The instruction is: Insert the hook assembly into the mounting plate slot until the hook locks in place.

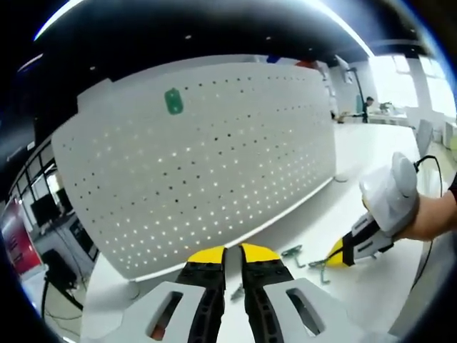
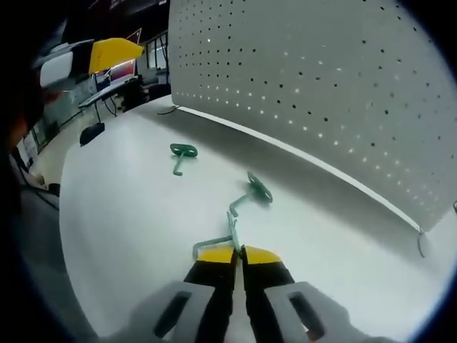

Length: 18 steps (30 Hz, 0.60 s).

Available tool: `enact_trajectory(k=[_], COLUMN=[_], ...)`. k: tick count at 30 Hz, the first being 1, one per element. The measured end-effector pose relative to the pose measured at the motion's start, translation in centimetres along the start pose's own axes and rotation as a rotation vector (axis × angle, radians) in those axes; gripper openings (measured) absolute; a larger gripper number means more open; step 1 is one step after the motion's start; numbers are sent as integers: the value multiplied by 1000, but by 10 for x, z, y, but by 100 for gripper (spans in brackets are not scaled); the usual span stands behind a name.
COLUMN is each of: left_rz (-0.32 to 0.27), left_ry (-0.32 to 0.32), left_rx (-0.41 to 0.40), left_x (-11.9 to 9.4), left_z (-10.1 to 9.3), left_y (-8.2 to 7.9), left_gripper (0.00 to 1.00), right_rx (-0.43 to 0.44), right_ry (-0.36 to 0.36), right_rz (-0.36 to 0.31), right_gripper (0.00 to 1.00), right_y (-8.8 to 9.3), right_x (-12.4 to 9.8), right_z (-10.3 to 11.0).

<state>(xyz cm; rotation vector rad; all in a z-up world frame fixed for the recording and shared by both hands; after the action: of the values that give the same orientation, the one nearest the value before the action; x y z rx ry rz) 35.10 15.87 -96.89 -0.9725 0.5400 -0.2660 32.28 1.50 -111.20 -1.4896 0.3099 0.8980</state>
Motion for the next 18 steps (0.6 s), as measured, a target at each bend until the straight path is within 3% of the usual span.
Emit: enact_trajectory(k=[18], left_rz=[1], left_ry=[43], left_rx=[24], left_x=[-1], left_z=[-12], left_y=[4], left_gripper=[8], right_rx=[-22], right_ry=[-3], right_rz=[-60], right_gripper=[0], right_y=[-26], right_x=[-14], right_z=[5])
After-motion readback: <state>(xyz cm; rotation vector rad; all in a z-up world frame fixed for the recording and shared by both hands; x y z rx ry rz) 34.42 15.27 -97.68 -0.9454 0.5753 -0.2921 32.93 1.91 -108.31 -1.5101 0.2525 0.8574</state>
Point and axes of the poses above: the point that each gripper's makers call its tool centre point, and the gripper's own axes: x roughly forward along the fingers, z roughly to its left, y roughly out of its underside, the point moved 2 cm from there along -x, roughly backward along the fingers, and after that the axes turned 13 degrees about x, right-handed, at the moved point
